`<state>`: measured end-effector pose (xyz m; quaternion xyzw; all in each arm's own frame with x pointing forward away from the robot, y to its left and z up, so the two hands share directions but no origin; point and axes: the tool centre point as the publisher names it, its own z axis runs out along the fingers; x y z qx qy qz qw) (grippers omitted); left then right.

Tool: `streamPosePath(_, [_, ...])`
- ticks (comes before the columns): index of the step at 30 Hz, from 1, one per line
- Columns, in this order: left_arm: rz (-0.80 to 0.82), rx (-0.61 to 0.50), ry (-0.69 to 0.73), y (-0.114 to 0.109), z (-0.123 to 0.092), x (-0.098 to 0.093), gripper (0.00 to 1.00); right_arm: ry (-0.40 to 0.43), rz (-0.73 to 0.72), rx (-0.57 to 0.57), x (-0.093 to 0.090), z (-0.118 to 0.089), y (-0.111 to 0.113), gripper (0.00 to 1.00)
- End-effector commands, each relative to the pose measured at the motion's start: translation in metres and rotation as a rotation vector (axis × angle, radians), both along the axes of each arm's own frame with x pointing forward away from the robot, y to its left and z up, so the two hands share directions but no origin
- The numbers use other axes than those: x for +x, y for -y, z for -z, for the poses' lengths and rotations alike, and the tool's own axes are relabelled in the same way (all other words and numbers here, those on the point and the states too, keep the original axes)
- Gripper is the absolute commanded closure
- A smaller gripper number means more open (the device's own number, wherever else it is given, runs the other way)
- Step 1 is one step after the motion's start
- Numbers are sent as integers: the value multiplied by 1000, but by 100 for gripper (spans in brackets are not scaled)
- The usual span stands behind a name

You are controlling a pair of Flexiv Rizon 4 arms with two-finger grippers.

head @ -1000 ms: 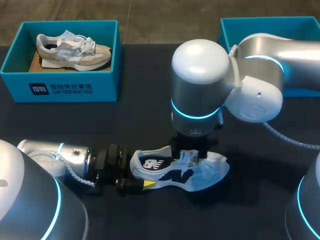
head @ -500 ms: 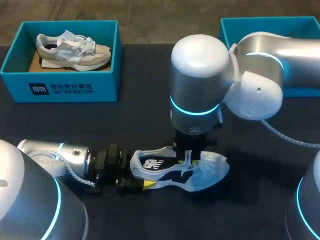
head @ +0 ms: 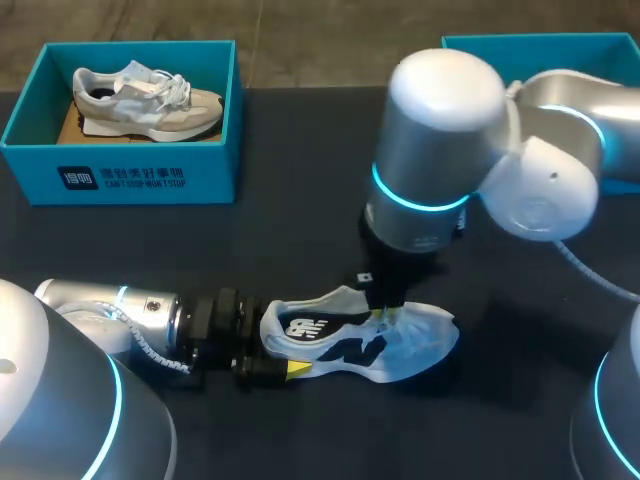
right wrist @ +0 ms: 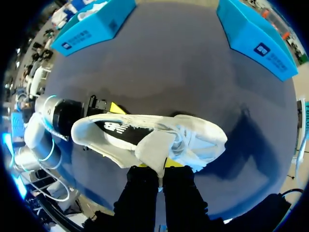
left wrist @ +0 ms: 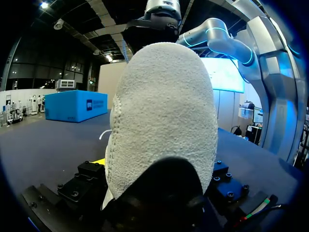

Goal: Take the shoe out of the shoebox, open the shoe tongue, remove and reinsert the insole, then place the shoe into the shoebox

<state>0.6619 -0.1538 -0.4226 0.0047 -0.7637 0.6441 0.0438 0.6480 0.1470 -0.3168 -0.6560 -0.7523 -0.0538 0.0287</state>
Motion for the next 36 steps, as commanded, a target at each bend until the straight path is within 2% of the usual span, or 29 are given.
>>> streamPosePath(1, [-3, 0, 1, -1, 0, -1, 100, 2, -51, 270, -2, 1, 51, 100])
streamPosePath(3, [-3, 0, 1, -1, 0, -1, 100, 11, -97, 351, 0, 4, 58, 100])
streamPosePath(6, [-3, 0, 1, -1, 0, -1, 100, 8, -124, 413, 1, 8, 63, 100])
streamPosePath(18, [-3, 0, 1, -1, 0, -1, 100, -30, -155, 591, -1, 35, 82, 100])
streamPosePath(29, [-3, 0, 1, -1, 0, -1, 100, -35, -120, 645, -3, 52, 88, 100])
streamPosePath(32, [-3, 0, 1, -1, 0, -1, 100, -70, -90, 610, -2, 57, 87, 100])
streamPosePath(33, [-3, 0, 1, -1, 0, -1, 100, -75, -89, 603, -2, 58, 87, 91])
streamPosePath(34, [-3, 0, 1, -1, 0, -1, 100, -75, -87, 593, -3, 58, 86, 73])
streamPosePath(36, [-3, 0, 1, -1, 0, -1, 100, -69, -78, 567, -5, 51, 86, 61])
